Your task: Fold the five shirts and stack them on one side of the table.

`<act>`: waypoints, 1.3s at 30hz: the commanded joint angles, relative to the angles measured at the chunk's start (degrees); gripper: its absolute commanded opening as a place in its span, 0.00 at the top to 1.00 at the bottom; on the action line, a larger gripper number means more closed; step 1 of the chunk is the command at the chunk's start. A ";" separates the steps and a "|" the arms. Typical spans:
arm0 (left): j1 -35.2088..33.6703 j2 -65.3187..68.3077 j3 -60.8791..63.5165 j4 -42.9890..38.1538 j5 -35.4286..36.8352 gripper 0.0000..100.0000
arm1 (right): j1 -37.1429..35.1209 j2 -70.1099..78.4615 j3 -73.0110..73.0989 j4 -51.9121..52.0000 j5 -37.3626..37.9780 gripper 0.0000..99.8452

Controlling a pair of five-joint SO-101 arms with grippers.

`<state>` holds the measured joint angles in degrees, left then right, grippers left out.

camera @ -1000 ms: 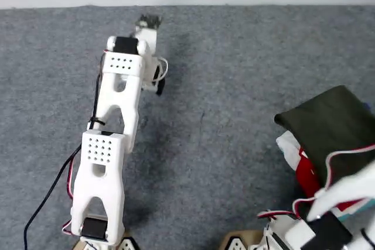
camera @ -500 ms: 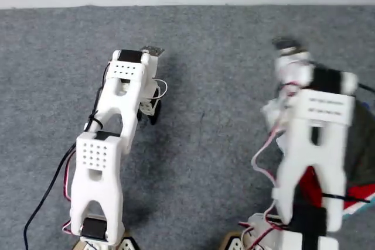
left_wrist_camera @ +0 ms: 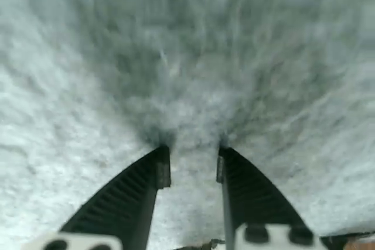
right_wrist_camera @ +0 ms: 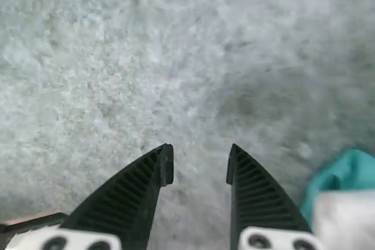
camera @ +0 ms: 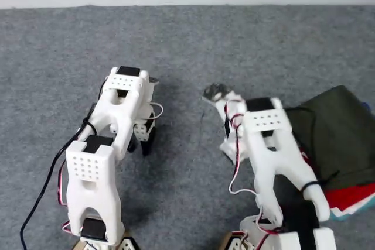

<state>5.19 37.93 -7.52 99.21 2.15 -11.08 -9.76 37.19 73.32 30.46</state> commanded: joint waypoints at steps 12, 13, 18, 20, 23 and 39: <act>0.18 6.42 4.88 1.32 0.00 0.93 | -0.22 14.81 9.49 -14.73 0.79 0.85; 0.18 6.68 4.97 1.23 0.00 0.94 | -0.22 15.08 8.97 -14.20 0.79 0.85; -0.35 9.23 4.97 1.41 0.09 0.99 | -0.22 15.16 8.79 -14.20 0.62 0.85; -0.44 8.79 4.97 1.41 0.09 0.99 | -0.22 15.16 8.79 -14.20 0.53 0.85; -0.44 8.79 4.97 1.41 0.09 0.99 | -0.22 15.16 8.79 -14.20 0.53 0.85; -0.44 8.79 4.97 1.41 0.09 0.99 | -0.22 15.16 8.79 -14.20 0.53 0.85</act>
